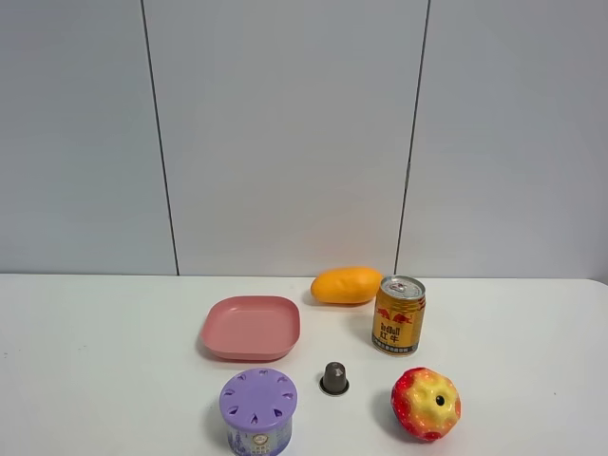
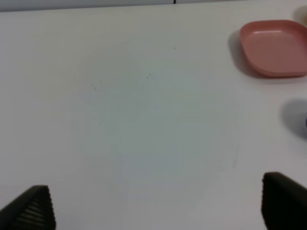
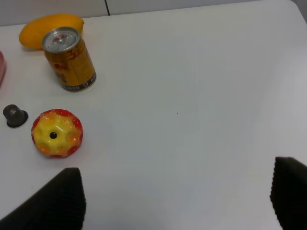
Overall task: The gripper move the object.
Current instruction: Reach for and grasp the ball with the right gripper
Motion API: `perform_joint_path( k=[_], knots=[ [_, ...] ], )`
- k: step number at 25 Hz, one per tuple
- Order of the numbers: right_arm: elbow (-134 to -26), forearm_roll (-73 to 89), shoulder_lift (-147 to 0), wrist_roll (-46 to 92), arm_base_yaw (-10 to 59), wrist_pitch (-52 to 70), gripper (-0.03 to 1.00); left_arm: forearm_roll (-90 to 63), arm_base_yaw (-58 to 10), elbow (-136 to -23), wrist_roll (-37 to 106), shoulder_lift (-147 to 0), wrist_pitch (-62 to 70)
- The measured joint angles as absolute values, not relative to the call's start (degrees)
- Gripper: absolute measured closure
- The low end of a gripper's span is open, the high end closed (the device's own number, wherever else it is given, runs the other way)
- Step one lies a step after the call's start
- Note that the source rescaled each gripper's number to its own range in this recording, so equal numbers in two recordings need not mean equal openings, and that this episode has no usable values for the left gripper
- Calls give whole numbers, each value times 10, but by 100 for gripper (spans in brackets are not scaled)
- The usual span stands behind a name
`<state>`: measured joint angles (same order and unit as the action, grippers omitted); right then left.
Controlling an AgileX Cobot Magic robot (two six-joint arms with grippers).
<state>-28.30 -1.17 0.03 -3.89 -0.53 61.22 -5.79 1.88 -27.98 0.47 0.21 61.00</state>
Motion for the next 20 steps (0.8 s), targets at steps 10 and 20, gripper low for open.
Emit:
perform_joint_path(
  k=[10,20],
  knots=[
    [-283,-12,0,-39,-5,612,52,-58,19,-280,5,2,610],
    [-283,-12,0,-39,-5,612,52,-58,19,-280,5,2,610]
  ],
)
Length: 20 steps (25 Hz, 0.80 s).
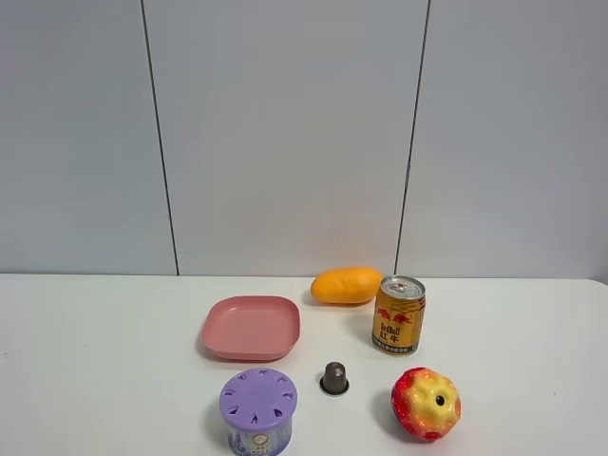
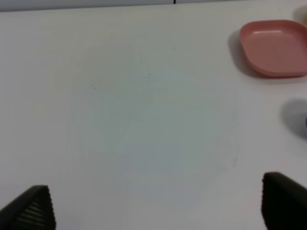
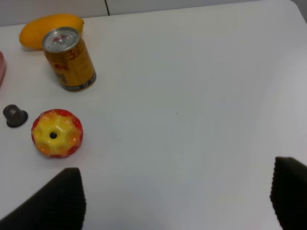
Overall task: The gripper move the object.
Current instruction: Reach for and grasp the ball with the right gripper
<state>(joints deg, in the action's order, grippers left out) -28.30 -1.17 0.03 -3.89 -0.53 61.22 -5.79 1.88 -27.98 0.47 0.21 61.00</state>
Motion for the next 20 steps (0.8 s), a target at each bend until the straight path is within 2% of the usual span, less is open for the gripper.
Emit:
perform_joint_path(
  k=[20],
  knots=[
    [-283,-12,0,-39,-5,612,52,-58,19,-280,5,2,610]
  ],
)
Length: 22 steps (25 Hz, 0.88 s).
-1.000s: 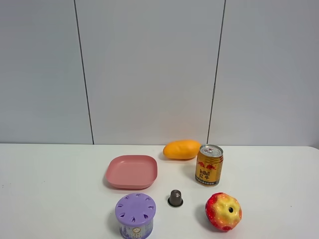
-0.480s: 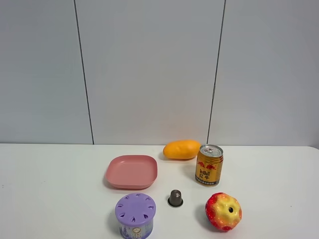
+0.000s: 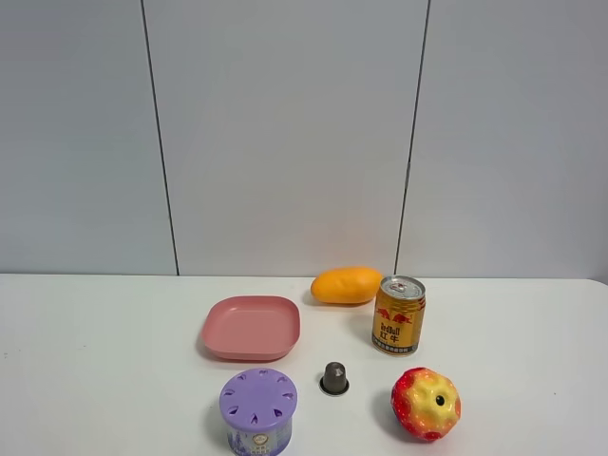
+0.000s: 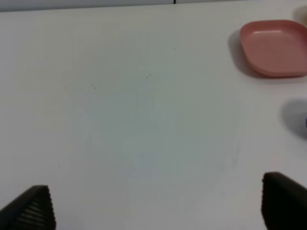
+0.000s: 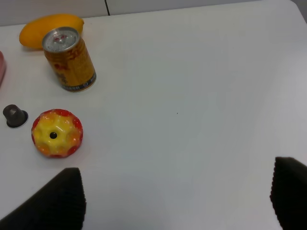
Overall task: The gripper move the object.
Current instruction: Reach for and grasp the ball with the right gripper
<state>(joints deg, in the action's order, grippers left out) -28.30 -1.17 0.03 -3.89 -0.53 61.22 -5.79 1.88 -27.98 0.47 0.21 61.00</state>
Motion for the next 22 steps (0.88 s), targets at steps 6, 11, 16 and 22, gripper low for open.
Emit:
perform_joint_path(
  k=[6,11,16,22],
  knots=[
    [-283,-11,0,-39,-5,612,52,-58,19,-280,5,2,610],
    [-283,24,-6,-24,-5,612,52,-58,19,-280,5,2,610],
    [-327,160,-93,134,-5,611,52,-58,19,-280,5,2,610],
    [-476,318,-281,266,-5,596,54,-58,19,-280,5,2,610]
  ],
)
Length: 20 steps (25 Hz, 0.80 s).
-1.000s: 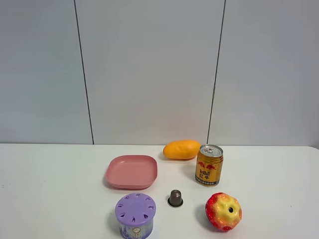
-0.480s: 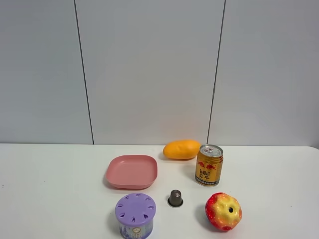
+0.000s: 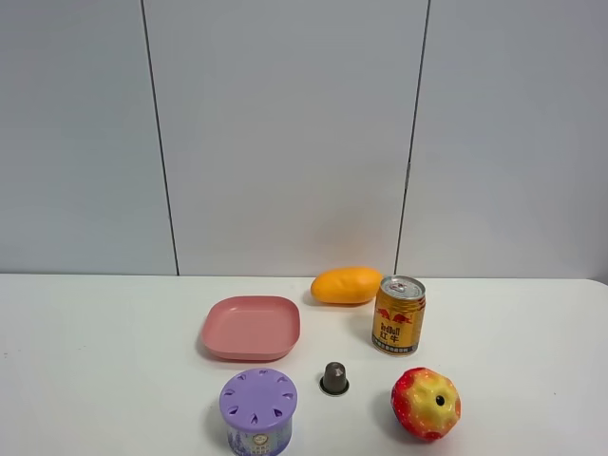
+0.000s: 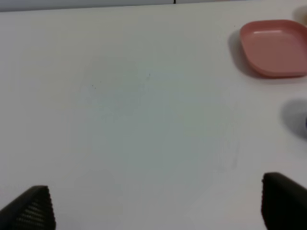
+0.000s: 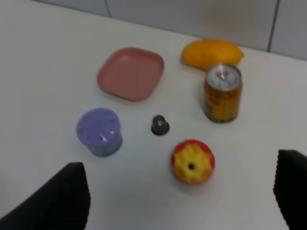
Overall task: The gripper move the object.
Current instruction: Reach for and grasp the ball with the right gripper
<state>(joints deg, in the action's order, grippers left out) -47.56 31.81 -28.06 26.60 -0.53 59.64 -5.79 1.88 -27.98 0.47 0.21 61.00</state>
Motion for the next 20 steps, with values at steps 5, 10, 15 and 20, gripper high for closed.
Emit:
perform_joint_path(
  k=[5,10,15,20],
  knots=[
    [-573,440,-454,290,-5,604,55,-58,19,-280,5,2,610],
    [-598,524,-587,345,-5,635,55,-58,19,-280,5,2,610],
    [-598,382,-649,198,19,608,55,-58,19,-280,5,2,610],
    [-598,104,-697,-42,139,599,55,-58,19,-280,5,2,610]
  ],
)
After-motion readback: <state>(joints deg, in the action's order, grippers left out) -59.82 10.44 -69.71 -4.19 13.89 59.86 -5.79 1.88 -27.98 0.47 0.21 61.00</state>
